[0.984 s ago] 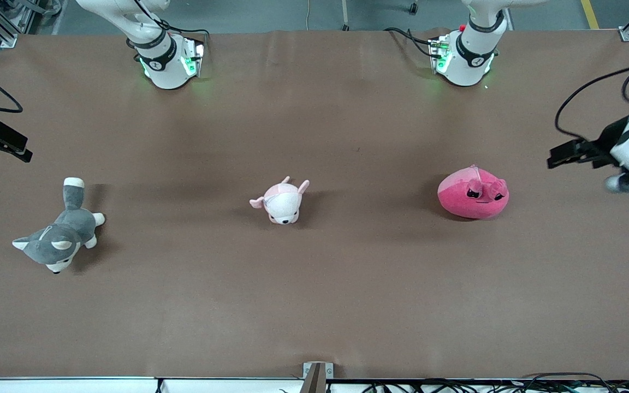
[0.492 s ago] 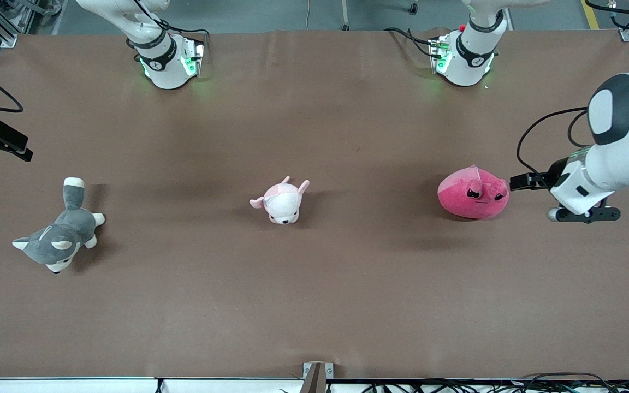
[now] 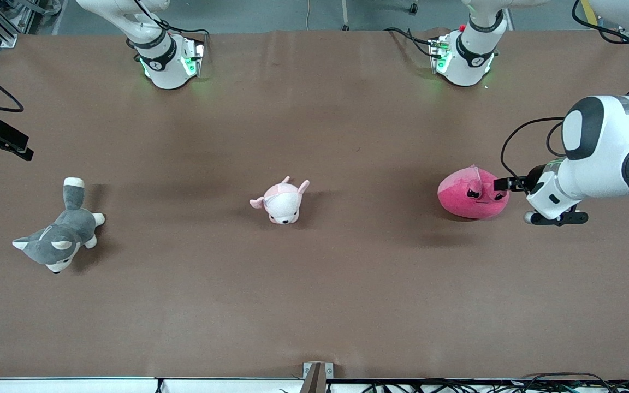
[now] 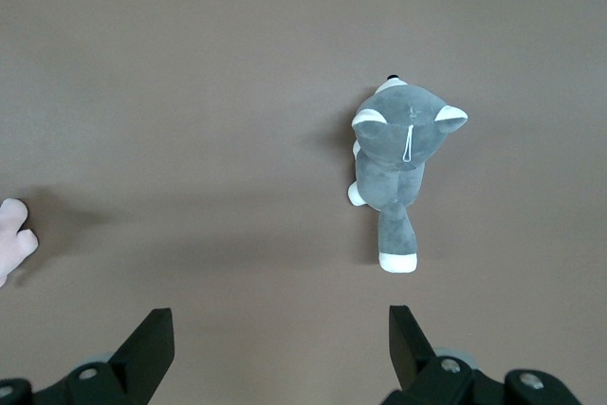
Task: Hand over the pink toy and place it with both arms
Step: 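Lower the left gripper onto the pink plush and close it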
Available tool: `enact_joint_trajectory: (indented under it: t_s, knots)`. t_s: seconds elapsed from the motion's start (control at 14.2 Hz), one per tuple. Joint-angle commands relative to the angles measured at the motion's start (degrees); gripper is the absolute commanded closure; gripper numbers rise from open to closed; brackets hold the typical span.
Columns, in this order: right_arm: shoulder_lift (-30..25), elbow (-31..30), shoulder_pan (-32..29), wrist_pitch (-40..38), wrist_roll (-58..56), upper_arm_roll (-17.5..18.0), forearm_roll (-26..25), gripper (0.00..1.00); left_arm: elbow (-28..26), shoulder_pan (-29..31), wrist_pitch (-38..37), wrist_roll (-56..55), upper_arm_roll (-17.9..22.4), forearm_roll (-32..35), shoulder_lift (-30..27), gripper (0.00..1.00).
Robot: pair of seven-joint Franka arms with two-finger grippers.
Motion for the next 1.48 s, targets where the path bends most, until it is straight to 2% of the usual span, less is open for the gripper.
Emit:
enact_joint_trajectory:
  t_s: [0.0, 0.49, 0.56, 0.63, 0.84, 0.98, 1.2, 1.41]
  knots:
    - [-1.32, -1.0, 0.19, -0.14, -0.12, 0.14, -0.98, 0.0, -0.65, -0.17, 2.01, -1.61, -0.06, -1.85, 0.28, 0.3]
    - [-1.32, -1.0, 0.28, -0.23, -0.29, 0.14, -0.98, 0.0, -1.97, -0.43, 2.27, -3.36, 0.03, -1.5, 1.86, 0.64]
    - [-1.32, -1.0, 0.28, -0.23, -0.47, 0.14, -0.98, 0.0, -1.97, -0.43, 2.27, -5.37, -0.06, -1.41, 2.12, 0.79]
    - [-1.32, -1.0, 0.28, -0.23, -1.17, 0.14, -1.07, 0.0, -1.97, -0.61, 2.1, -8.61, -0.06, -1.33, 2.04, 0.99]
    - [-1.32, -1.09, 0.1, -0.23, -1.17, 0.14, -0.98, 0.0, -0.57, -1.66, 1.31, -12.68, -0.14, -1.24, 1.34, 1.0]
    - [-1.32, -1.09, 0.1, -0.23, -1.17, 0.14, -0.98, 0.0, 1.97, -2.1, -1.84, -13.56, -0.58, -1.76, 0.02, 1.0]
    - [-1.32, -1.09, 0.1, -0.23, -1.09, 0.14, -0.98, 0.0, 10.39, -2.01, -9.74, -18.64, -4.0, -2.11, -0.51, 1.0]
    - [-1.32, -1.09, 0.1, -1.01, -1.0, 0.14, -0.98, 0.0, 20.76, -2.36, -17.66, -27.25, -8.74, -5.79, -0.42, 1.0]
